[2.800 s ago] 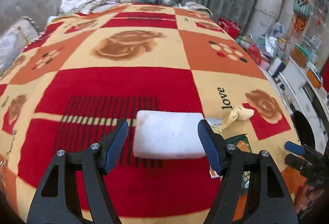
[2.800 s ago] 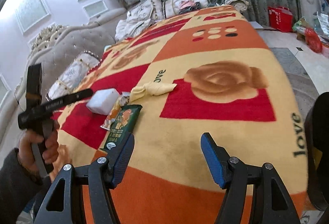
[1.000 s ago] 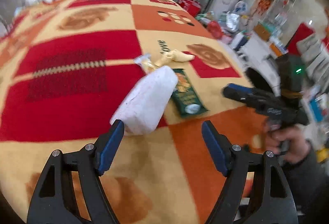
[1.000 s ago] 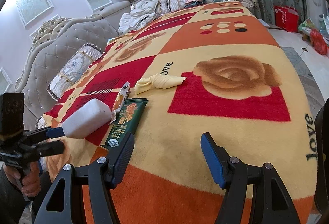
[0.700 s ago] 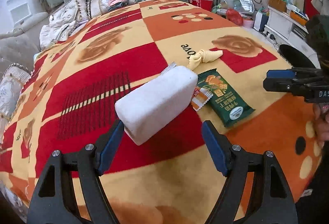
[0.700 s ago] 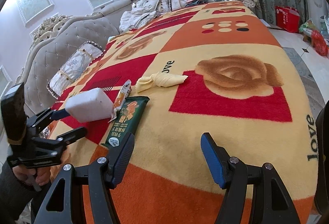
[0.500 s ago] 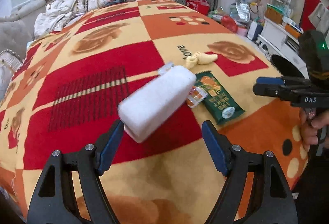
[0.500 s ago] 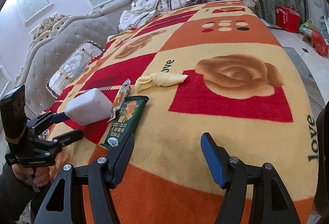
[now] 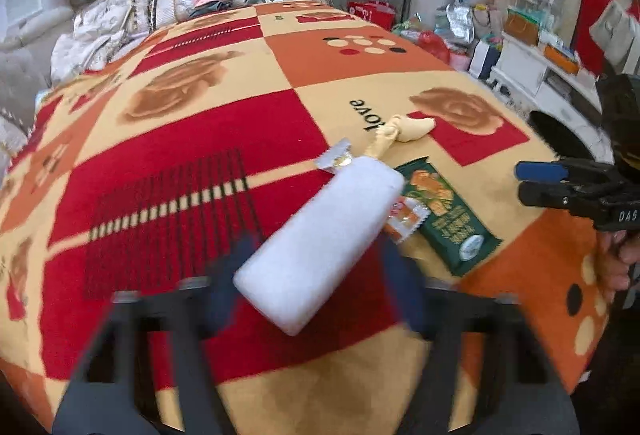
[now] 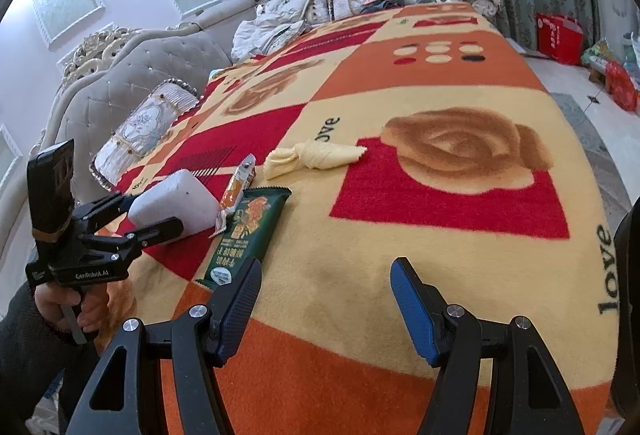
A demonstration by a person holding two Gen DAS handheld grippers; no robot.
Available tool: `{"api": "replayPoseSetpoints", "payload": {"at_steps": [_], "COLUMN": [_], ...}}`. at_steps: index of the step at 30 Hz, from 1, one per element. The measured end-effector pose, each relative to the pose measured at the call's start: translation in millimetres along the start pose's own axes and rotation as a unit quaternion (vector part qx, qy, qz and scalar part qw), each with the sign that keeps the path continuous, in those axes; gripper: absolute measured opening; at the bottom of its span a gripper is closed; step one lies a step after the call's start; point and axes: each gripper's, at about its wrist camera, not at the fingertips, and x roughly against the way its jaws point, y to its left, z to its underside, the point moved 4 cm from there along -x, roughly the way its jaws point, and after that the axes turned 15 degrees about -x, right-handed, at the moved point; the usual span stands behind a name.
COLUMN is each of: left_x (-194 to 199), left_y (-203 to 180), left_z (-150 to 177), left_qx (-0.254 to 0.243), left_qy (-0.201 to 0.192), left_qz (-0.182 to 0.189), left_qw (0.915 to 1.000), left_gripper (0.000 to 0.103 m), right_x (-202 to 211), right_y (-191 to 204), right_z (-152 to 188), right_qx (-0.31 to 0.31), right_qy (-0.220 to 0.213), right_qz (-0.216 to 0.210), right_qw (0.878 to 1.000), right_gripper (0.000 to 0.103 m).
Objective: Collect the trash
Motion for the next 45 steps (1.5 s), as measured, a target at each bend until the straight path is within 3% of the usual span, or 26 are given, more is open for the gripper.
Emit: {"api": "replayPoseSetpoints", "payload": {"at_steps": [1, 2, 5, 7, 11, 13, 17, 19, 23, 27, 31, 33, 36, 39, 45], "left_x": [5, 10, 31, 49, 70, 67, 62, 64, 67, 73, 76, 78, 81, 83, 86], "left_y": [0, -1, 1, -1, -4, -5, -7, -7, -8, -8, -9, -10, -11, -10, -14], "left_z": [2, 4, 15, 25, 42, 49, 58, 58, 59, 59, 60, 60, 61, 61, 60], "left_qx": [0.013, 0.02, 0.062, 0.086, 0.124, 0.138, 0.155, 0.159, 0.158, 0.157, 0.158, 0.154, 0.149, 0.148, 0.138], "left_qy": [-0.005, -0.009, -0.017, -0.025, -0.045, -0.042, -0.043, -0.051, -0.061, -0.07, -0.077, -0.082, -0.088, -0.093, -0.099], "left_qz": [-0.007, -0.013, -0.048, -0.072, -0.085, -0.07, -0.054, -0.053, -0.056, -0.058, -0.053, -0.053, -0.051, -0.045, -0.039], "left_qw": [0.9999, 0.9997, 0.9968, 0.9934, 0.9877, 0.9871, 0.9854, 0.9845, 0.9839, 0.9834, 0.983, 0.9831, 0.9837, 0.9836, 0.9846], "left_gripper": [0.037, 0.034, 0.034, 0.034, 0.034, 0.034, 0.034, 0.034, 0.034, 0.034, 0.034, 0.034, 0.034, 0.034, 0.034], "right_x": [1, 1, -6, -21, -58, -72, -80, -78, -73, -63, -31, -11, 1, 5, -10], "right_y": [6, 13, 46, 62, 81, 85, 95, 93, 92, 81, 50, 36, 27, 36, 56], "right_z": [1, 2, 9, 14, 12, 14, 23, 23, 25, 21, 13, 10, 13, 15, 19], "right_qx": [0.003, 0.009, 0.046, 0.065, 0.096, 0.115, 0.162, 0.162, 0.166, 0.128, 0.038, -0.001, -0.025, -0.005, 0.055], "right_qy": [0.0, 0.002, 0.009, 0.023, 0.039, 0.046, 0.039, 0.039, 0.031, 0.013, -0.033, -0.067, -0.086, -0.097, -0.078], "right_qz": [-0.01, -0.02, -0.044, -0.038, 0.018, 0.068, 0.122, 0.12, 0.117, 0.129, 0.108, 0.09, 0.089, 0.094, 0.132], "right_qw": [1.0, 1.0, 0.998, 0.997, 0.994, 0.99, 0.978, 0.979, 0.979, 0.983, 0.993, 0.994, 0.992, 0.991, 0.987], "right_gripper": [0.065, 0.065, 0.065, 0.065, 0.065, 0.065, 0.066, 0.064, 0.045, 0.043, 0.043, 0.043, 0.043, 0.043, 0.043]}}
